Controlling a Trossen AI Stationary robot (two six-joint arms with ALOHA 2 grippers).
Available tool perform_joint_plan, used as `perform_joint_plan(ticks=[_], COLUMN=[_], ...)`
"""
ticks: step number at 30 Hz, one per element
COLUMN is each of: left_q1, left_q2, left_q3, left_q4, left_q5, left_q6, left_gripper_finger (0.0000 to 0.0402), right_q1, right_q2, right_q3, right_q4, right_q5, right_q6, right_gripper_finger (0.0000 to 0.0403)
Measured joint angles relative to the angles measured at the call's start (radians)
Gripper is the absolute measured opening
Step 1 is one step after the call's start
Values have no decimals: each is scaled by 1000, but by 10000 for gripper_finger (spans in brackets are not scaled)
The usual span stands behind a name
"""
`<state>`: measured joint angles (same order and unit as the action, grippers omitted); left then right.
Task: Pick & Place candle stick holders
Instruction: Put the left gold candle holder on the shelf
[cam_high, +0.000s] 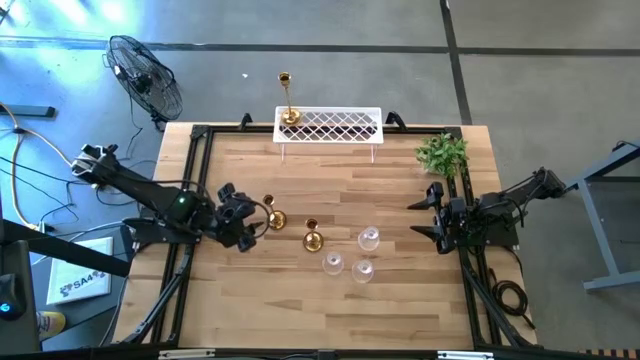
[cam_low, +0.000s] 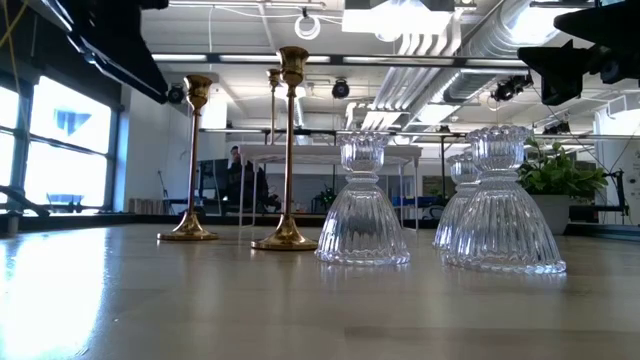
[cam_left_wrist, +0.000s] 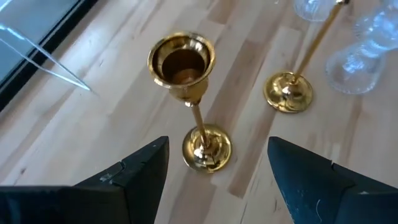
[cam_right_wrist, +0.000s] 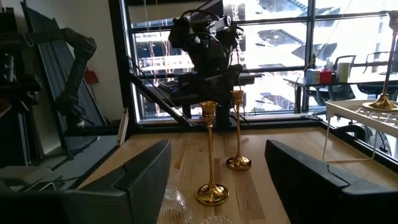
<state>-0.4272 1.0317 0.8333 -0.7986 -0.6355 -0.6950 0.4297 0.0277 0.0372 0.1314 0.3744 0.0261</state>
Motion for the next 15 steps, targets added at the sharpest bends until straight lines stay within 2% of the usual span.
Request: perform_joint_plan(ticks=[5, 15], left_q1=[0, 1], left_q2=[0, 0], left_q3=[-44, -98], left_q4=[-4, -5], left_q5=[-3, 20], left_q6=[-78, -64], left_gripper_finger=[269, 269], right_q1=[0, 0], right_q2=[0, 0], right_q3=[0, 0], right_q4=[0, 1], right_q5=[0, 0], right_q6=[0, 0], right_gripper_finger=[257, 257])
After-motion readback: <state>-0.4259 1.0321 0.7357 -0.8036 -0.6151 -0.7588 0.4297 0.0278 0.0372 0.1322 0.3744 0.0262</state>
